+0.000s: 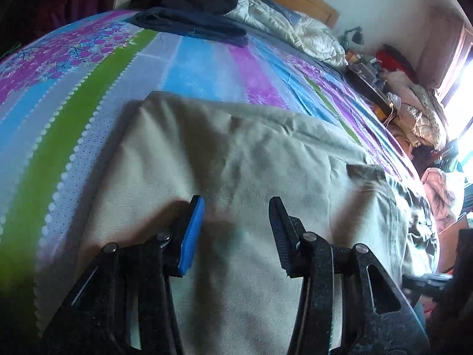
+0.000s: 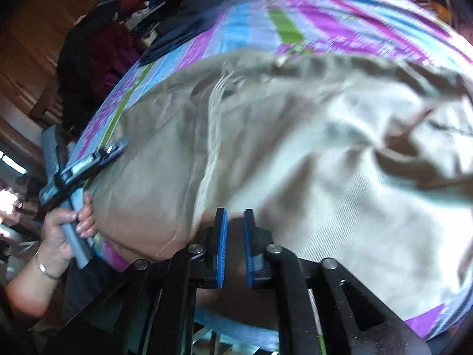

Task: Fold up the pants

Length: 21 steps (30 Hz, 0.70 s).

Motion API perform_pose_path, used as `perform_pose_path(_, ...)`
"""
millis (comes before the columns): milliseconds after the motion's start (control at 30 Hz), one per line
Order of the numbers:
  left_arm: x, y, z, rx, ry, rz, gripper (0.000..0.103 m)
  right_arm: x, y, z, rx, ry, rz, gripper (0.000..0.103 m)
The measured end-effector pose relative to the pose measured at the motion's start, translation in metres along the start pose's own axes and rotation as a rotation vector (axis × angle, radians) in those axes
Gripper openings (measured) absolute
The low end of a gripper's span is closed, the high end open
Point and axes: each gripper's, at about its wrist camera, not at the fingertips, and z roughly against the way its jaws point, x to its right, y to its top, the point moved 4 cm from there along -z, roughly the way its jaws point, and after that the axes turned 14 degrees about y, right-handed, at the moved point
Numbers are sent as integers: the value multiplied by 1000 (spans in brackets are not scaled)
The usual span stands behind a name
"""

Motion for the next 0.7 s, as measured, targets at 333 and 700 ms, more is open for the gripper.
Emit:
perform_pose_path(333,7,-1,6,12,-12,-21,56,17,131,-113,-49,71,-42,36)
perform_pose_path(700,-4,6,3,-25,-107,53,67,19,126,-79,169,-106,-17,43)
